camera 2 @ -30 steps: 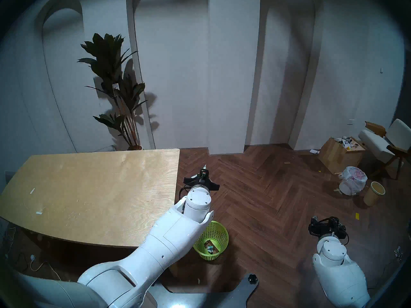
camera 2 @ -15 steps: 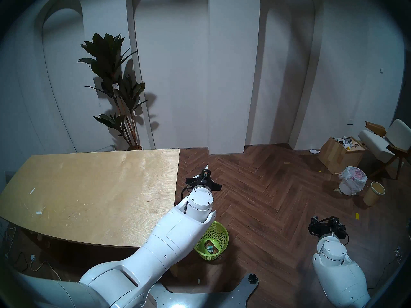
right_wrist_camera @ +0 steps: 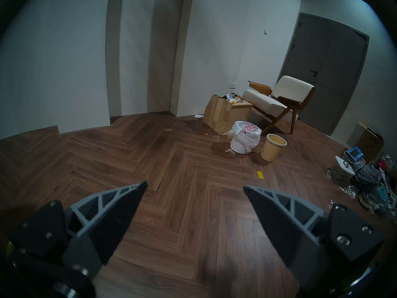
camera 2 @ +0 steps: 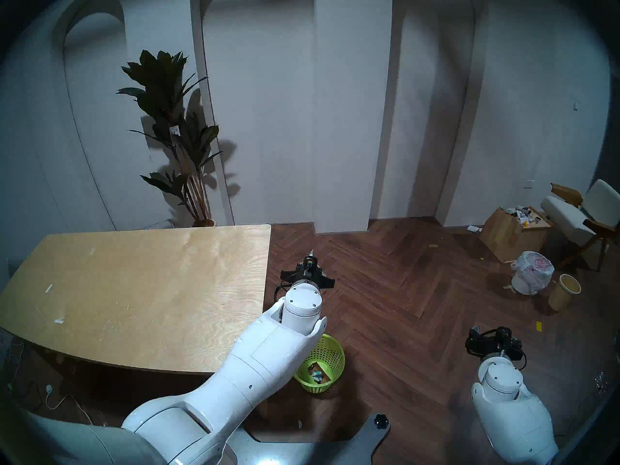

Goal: Put the trash into the trash bin on the ground

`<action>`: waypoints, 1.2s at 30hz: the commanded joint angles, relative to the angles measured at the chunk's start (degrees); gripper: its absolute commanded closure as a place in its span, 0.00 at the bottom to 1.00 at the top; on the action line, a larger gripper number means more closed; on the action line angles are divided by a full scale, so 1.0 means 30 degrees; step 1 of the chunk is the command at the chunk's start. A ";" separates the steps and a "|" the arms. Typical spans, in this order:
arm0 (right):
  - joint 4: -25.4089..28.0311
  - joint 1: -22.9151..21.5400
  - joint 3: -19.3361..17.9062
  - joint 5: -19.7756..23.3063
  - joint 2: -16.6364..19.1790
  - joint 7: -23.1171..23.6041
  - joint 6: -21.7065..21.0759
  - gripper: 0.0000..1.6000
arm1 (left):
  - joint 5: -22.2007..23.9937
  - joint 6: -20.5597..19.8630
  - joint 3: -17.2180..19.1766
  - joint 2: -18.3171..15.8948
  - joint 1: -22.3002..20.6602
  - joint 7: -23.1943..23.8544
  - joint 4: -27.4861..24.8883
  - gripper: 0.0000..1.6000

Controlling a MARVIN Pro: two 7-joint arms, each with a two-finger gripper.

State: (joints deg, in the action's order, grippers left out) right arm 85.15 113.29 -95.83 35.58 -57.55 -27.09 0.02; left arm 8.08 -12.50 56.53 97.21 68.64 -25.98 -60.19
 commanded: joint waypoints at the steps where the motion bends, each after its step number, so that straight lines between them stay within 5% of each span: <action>1: 0.0219 -0.0021 -0.0148 0.0027 0.0021 0.0003 0.0171 0.00 | -0.0042 -0.0127 -0.0124 0.0149 -0.0185 0.0035 -0.0658 0.02; 17: 0.0216 -0.0024 -0.0147 0.0024 0.0020 0.0002 0.0168 0.00 | -0.0065 -0.0417 -0.0403 0.0105 0.0069 -0.0002 -0.1445 0.00; 24: 0.0200 -0.0041 -0.0138 0.0016 0.0021 -0.0003 0.0149 0.00 | -0.1272 -0.0903 -0.1230 -0.0726 0.0463 -0.0861 -0.3651 0.00; 36: 0.1616 -0.0582 0.0114 -0.0093 0.0149 0.0606 0.0480 0.00 | -0.1808 -0.0569 -0.0719 -0.1566 -0.0046 -0.1780 -0.6314 0.00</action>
State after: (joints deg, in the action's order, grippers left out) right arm 85.56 113.17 -95.80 35.53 -57.54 -26.59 0.18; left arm 4.08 -14.65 53.23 93.87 70.23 -29.74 -73.03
